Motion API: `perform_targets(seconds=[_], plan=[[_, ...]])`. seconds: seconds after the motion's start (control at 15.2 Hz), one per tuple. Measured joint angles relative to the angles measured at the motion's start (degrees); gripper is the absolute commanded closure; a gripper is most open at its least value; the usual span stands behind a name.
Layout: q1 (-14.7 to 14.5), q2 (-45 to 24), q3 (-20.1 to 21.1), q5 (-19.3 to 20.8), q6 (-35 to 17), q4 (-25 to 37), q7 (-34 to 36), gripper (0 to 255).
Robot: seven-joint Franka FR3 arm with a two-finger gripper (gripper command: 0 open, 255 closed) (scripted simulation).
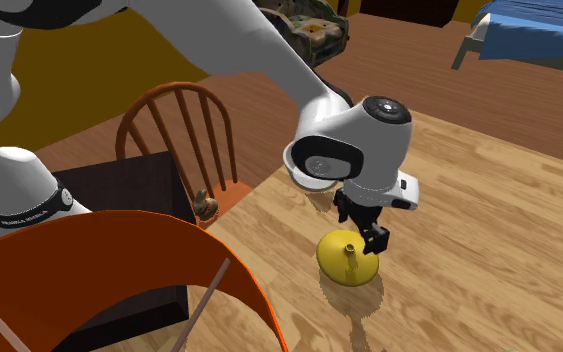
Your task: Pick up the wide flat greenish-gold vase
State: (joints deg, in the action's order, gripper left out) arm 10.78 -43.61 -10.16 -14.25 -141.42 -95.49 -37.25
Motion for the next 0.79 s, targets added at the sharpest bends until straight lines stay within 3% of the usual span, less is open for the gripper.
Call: perform_targets(seconds=[0.46, 0.53, 0.79], plan=[[0.6, -4.5, 0.8, -0.7, -2.4, 2.2, -0.4, 0], [0.6, -4.6, 0.8, -0.7, -2.4, 2.2, -0.5, 255], [0.7, -4.7, 0.9, -0.7, -2.5, 2.3, -0.5, 255]])
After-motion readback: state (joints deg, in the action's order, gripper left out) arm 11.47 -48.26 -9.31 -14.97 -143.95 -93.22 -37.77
